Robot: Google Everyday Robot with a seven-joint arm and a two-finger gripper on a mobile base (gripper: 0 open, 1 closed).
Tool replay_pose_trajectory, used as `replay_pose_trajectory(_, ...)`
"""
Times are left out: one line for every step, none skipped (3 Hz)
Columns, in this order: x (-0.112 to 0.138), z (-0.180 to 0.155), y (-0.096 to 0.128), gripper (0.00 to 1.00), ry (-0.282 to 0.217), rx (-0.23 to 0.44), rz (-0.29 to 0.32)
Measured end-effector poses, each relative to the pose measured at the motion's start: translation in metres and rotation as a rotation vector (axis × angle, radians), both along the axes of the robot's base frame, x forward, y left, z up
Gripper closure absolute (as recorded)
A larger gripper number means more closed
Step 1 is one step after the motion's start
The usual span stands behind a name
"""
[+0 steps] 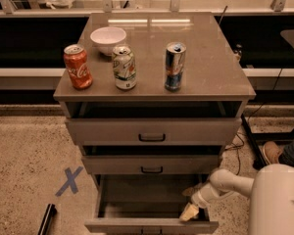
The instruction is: Open bottom drawer
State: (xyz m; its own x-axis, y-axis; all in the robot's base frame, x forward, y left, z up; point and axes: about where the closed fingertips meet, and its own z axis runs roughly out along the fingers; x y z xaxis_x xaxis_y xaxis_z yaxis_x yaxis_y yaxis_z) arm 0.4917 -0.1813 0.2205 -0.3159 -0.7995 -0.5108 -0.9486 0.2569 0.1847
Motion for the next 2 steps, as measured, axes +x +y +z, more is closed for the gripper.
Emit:
replay_pose_trajectory(0.009, -0.017, -0.004, 0.52, -0.038, 0.002, 0.035)
replay_pose_trajectory(0.02, -0.045, 0.001, 0.75, -0.046, 0.043, 0.071)
